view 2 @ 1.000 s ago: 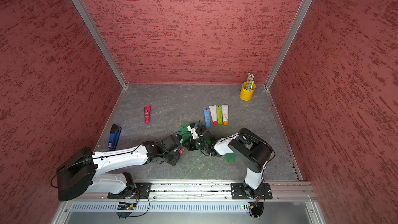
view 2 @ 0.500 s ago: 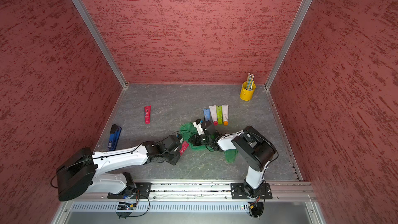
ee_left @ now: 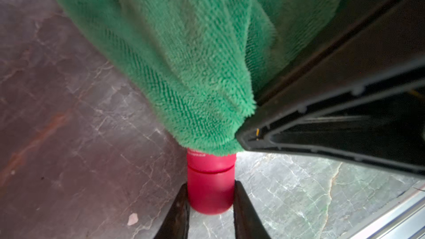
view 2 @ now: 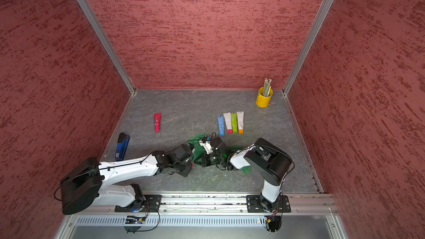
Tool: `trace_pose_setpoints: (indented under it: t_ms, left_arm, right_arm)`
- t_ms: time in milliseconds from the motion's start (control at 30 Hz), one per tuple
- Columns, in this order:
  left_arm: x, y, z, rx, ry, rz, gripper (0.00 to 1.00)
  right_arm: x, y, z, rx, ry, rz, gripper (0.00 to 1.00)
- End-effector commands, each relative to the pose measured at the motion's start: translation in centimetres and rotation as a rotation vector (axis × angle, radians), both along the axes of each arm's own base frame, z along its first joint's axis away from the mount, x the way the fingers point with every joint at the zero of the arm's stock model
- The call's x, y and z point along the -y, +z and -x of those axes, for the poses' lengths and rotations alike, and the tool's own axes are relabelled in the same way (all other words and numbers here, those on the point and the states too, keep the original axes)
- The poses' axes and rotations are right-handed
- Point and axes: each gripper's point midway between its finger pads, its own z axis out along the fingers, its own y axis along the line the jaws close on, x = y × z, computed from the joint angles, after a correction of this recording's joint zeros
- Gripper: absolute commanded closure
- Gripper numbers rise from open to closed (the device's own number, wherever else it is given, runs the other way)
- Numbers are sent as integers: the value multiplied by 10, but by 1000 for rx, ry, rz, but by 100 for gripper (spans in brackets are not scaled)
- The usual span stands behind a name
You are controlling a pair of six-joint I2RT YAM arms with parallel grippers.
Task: Wipe the surface of the toothpaste tube
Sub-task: Wipe the dirt from the toothpaste tube.
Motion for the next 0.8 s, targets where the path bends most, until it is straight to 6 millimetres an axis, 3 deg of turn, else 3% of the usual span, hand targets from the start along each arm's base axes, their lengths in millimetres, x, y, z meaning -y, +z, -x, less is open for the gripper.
trace_pose_setpoints:
  t_ms: [0,133,267,433,667,767]
  left_arm:
    - [6,8,-10,52,4,39,97]
    - [7,8,-10,53,1,38,98]
    - [7,8,-10,53,1,40,98]
    - [8,8,-10,52,-5,40,98]
    - [8,9,-10,58,-6,44,98]
    - [8,9,-9,59,-6,46,98]
  right_arm:
    - [26,-17,-36,1,-105,107,100]
    - [42,-16,-76,40,-189,141,100]
    - [35,-22,-79,11,-176,112,100]
    - [20,-20,-48,-24,-90,67,100]
    - [-15,-17,33,-142,109,-42,100]
    - [-17,-15,43,-156,120,-63,100]
